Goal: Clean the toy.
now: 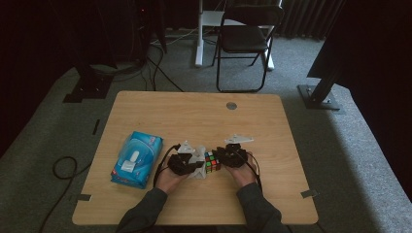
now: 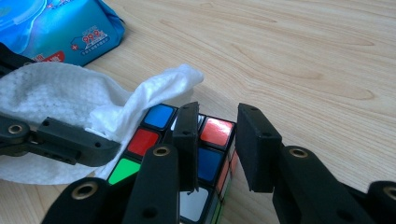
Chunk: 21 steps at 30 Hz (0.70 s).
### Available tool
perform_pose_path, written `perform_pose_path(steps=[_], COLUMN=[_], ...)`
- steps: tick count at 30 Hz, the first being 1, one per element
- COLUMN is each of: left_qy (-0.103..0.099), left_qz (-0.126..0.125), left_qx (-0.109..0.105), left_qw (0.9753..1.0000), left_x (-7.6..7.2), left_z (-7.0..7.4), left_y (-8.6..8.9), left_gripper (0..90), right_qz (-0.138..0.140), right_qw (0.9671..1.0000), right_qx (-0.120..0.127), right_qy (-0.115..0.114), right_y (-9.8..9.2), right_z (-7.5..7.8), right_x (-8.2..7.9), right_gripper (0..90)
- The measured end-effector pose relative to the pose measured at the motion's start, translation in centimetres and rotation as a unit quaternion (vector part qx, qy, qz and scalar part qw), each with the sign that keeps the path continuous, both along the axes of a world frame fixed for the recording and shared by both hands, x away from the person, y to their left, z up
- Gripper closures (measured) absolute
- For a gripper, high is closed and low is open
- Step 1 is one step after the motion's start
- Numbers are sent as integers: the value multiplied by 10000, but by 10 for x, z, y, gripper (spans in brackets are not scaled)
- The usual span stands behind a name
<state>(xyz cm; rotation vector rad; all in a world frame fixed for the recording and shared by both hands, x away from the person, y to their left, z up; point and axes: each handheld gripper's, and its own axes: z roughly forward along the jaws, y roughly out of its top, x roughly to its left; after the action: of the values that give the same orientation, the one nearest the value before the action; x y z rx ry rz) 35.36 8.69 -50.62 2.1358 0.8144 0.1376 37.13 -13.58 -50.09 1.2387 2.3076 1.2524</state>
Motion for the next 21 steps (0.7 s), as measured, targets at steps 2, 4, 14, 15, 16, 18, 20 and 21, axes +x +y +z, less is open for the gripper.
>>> perform_pose_path(steps=[2, 4, 14, 15, 16, 18, 20, 21], left_qy=[11, 20, 5, 5, 24, 31, 36, 32], left_qz=[-16, -9, -4, -4, 11, 9, 5, 6], left_qx=[18, 21, 125, 125, 150, 161, 174, 188], left_qw=[10000, 10000, 9999, 9999, 9999, 9999, 9998, 9998], left_x=[1, 1, 2, 2, 2, 2, 3, 3], left_z=[-1, -1, -4, -4, -6, -8, -8, -9], left_y=[0, 0, -2, -2, -3, -3, -3, -4], left_gripper=[849, 849, 849, 849, 849, 849, 849, 849], right_qz=[-2, -2, -1, -1, -1, -5, -3, -1], right_qw=[10000, 10000, 10000, 10000, 10000, 10000, 10000, 10000], right_qx=[-4, -4, -3, -3, -4, 0, 1, -1], right_qy=[-3, -3, 1, 1, -3, 1, -2, -2], right_y=[0, 0, 0, 0, 0, 0, 0, 0], right_z=[0, 0, 0, 0, 0, 0, 0, 0], right_x=[0, 0, 0, 0, 0, 0, 0, 0], right_gripper=[702, 702, 702, 702, 702, 703, 702, 702])
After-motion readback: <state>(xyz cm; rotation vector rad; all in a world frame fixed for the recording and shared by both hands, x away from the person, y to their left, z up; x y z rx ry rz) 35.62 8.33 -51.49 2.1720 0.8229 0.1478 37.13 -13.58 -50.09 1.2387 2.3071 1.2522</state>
